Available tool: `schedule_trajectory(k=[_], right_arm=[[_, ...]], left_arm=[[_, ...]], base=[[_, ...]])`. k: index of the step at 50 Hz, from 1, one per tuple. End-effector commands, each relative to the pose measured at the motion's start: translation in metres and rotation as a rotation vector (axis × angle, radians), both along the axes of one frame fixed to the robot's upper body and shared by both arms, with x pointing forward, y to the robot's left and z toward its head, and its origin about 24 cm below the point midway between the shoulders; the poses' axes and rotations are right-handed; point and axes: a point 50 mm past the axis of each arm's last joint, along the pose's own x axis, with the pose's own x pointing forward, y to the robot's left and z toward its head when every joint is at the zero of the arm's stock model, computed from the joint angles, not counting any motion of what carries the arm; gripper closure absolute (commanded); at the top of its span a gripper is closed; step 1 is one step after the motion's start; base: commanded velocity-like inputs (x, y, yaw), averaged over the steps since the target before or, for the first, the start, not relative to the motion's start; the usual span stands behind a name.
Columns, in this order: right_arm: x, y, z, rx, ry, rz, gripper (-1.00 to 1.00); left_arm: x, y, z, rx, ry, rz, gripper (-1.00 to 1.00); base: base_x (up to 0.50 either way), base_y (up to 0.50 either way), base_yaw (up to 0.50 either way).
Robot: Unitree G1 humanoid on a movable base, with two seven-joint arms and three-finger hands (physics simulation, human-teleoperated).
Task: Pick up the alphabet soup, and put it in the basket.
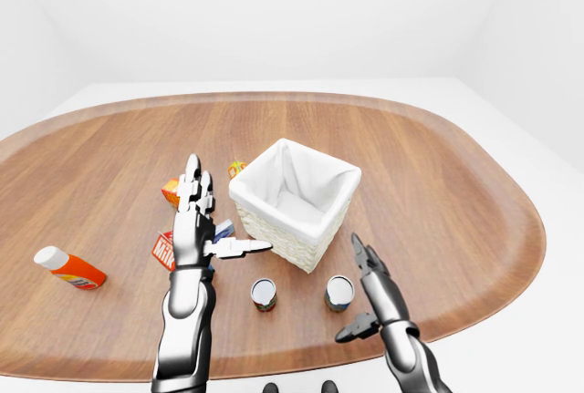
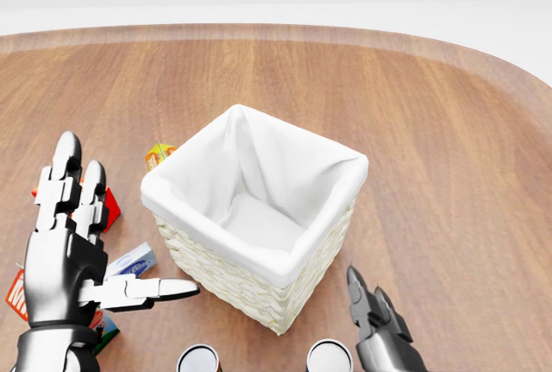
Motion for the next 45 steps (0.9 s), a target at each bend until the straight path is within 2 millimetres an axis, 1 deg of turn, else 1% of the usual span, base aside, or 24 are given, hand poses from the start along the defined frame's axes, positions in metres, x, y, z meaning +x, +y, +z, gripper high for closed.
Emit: schedule_trajectory(k=[1,10,30,36,45], right_arm=[[0.002,0.000,-0.007,-0.024,0.019,0.005,-1.00],[0.004,0.004,-0.011,-0.057,0.020,0.031,-1.00],[0.010,0.007,-0.017,-0.039,0.036,0.052,-1.00],[0.010,0.007,-0.018,-0.036,0.041,0.055,-1.00],[0.011,0.009,-0.021,-0.033,0.066,0.063,-1.00]], left_arm=[[0.001,0.000,-0.001,0.000,0.004,-0.001,-1.00],[0.000,0.000,0.000,0.000,0.000,-0.002,-1.00],[0.001,0.000,-0.002,0.001,0.011,-0.004,-1.00],[0.000,-0.001,0.000,0.001,0.001,-0.003,-1.00],[0.001,0.000,-0.002,0.001,0.010,-0.002,-1.00]], base=[[0.00,0.00,0.00],[0.00,0.00,0.00],[0.00,0.00,0.00],[0.00,0.00,0.00],[0.00,0.00,0.00]])
